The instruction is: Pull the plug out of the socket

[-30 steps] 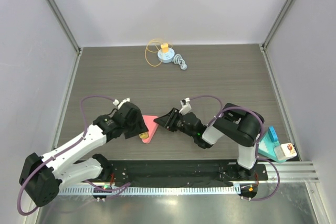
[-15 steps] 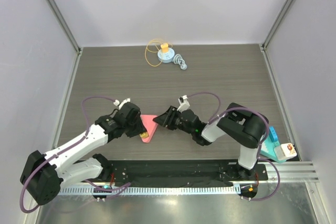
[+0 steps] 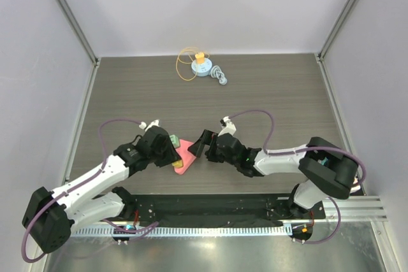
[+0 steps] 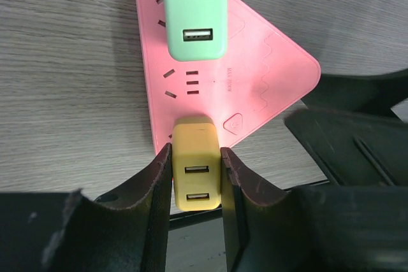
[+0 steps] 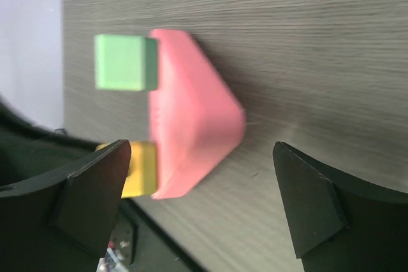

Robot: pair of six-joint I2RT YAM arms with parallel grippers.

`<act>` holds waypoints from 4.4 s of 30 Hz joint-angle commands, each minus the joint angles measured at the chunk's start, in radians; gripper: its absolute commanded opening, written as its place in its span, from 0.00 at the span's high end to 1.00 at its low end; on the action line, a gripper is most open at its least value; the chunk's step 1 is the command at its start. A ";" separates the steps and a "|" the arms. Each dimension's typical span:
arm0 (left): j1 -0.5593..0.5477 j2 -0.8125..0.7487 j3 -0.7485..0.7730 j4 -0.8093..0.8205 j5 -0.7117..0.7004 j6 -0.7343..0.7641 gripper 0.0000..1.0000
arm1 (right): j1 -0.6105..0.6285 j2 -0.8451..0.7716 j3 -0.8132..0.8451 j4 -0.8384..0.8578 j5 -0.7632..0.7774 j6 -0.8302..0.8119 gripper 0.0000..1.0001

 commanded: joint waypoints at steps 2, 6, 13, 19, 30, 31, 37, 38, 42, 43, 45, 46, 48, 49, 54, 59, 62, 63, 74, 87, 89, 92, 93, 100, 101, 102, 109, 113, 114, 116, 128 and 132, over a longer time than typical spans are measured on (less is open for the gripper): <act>-0.004 -0.034 -0.009 0.093 0.024 -0.013 1.00 | 0.017 -0.106 -0.033 0.021 0.064 0.056 0.00; -0.002 -0.041 -0.020 0.122 0.038 -0.029 1.00 | 0.044 -0.112 -0.100 0.127 0.093 0.109 0.09; -0.002 -0.058 -0.029 0.130 0.052 -0.035 1.00 | 0.060 -0.028 -0.133 0.288 0.093 0.183 0.29; -0.002 -0.068 -0.032 0.136 0.053 -0.041 1.00 | 0.071 0.058 -0.096 0.336 0.076 0.183 0.30; -0.002 -0.049 -0.016 0.162 0.099 -0.068 1.00 | 0.094 0.155 -0.059 0.413 0.065 0.207 0.48; -0.004 -0.048 -0.014 0.170 0.108 -0.070 1.00 | 0.094 0.153 -0.056 0.399 0.068 0.198 0.52; -0.004 -0.034 -0.022 0.211 0.130 -0.079 1.00 | 0.114 0.150 -0.051 0.313 0.122 0.164 0.67; -0.002 -0.026 -0.022 0.214 0.137 -0.076 1.00 | 0.112 0.159 -0.051 0.304 0.128 0.161 0.71; -0.004 -0.021 -0.008 0.215 0.156 -0.069 1.00 | 0.117 0.163 -0.060 0.272 0.146 0.158 0.86; -0.004 -0.026 0.001 0.213 0.159 -0.064 1.00 | 0.117 0.161 -0.060 0.261 0.153 0.153 0.89; -0.004 -0.043 0.007 0.190 0.144 -0.056 1.00 | 0.117 0.143 -0.065 0.223 0.183 0.153 0.98; -0.004 -0.052 0.009 0.185 0.142 -0.056 1.00 | 0.117 0.134 -0.068 0.197 0.194 0.156 0.99; -0.004 -0.084 0.009 0.181 0.141 -0.049 1.00 | 0.117 0.121 -0.077 0.186 0.217 0.147 0.99; -0.004 -0.103 0.003 0.175 0.125 -0.045 1.00 | 0.115 0.123 -0.079 0.178 0.229 0.146 0.99; 0.001 -0.127 0.006 0.132 0.111 -0.030 1.00 | 0.112 0.136 -0.097 0.192 0.237 0.143 0.99; 0.007 -0.189 -0.012 0.106 0.102 -0.027 1.00 | 0.080 0.163 -0.154 0.300 0.199 0.155 0.99; 0.013 -0.202 -0.020 0.112 0.114 -0.021 1.00 | 0.069 0.169 -0.159 0.327 0.183 0.141 0.99; 0.013 -0.204 -0.020 0.112 0.113 -0.018 1.00 | 0.066 0.172 -0.157 0.327 0.182 0.138 0.99; 0.018 -0.166 -0.009 0.104 0.095 -0.019 1.00 | 0.054 0.207 -0.082 0.174 0.183 0.115 0.99; 0.021 -0.275 0.116 -0.138 -0.169 0.145 1.00 | 0.054 0.253 -0.103 0.322 0.119 0.081 0.99; 0.024 -0.247 0.135 -0.137 -0.195 0.174 1.00 | 0.052 0.244 -0.116 0.351 0.111 0.043 0.99; 0.085 -0.229 0.132 -0.088 -0.145 0.127 1.00 | 0.054 0.242 -0.122 0.359 0.113 0.012 0.99; 0.137 -0.233 0.110 -0.045 -0.126 0.105 1.00 | 0.054 0.245 -0.128 0.373 0.111 0.015 0.99; 0.223 -0.327 -0.087 0.089 -0.207 -0.243 1.00 | 0.052 0.235 -0.137 0.410 0.088 0.002 0.99; 0.223 -0.345 -0.115 0.098 -0.224 -0.280 1.00 | 0.052 0.233 -0.137 0.411 0.082 0.000 0.99; 0.223 -0.369 -0.150 0.118 -0.240 -0.356 1.00 | 0.052 0.236 -0.136 0.423 0.080 0.000 0.99; 0.223 -0.601 -0.295 -0.020 -0.289 -0.489 1.00 | 0.045 0.320 -0.108 0.509 0.005 0.029 0.99; 0.225 -0.757 -0.316 -0.189 -0.336 -0.506 1.00 | 0.042 0.365 -0.102 0.560 -0.018 0.048 0.99; 0.225 -0.787 -0.331 -0.234 -0.336 -0.513 1.00 | 0.040 0.368 -0.102 0.566 -0.028 0.049 0.99; 0.225 -0.884 -0.353 -0.282 -0.327 -0.545 0.99 | 0.038 0.376 -0.099 0.574 -0.033 0.057 0.99; 0.225 -0.907 -0.422 -0.338 -0.303 -0.662 0.77 | 0.037 0.373 -0.111 0.598 -0.050 0.071 0.99; 0.225 -0.887 -0.402 -0.359 -0.324 -0.668 0.58 | 0.035 0.365 -0.108 0.592 -0.053 0.067 0.99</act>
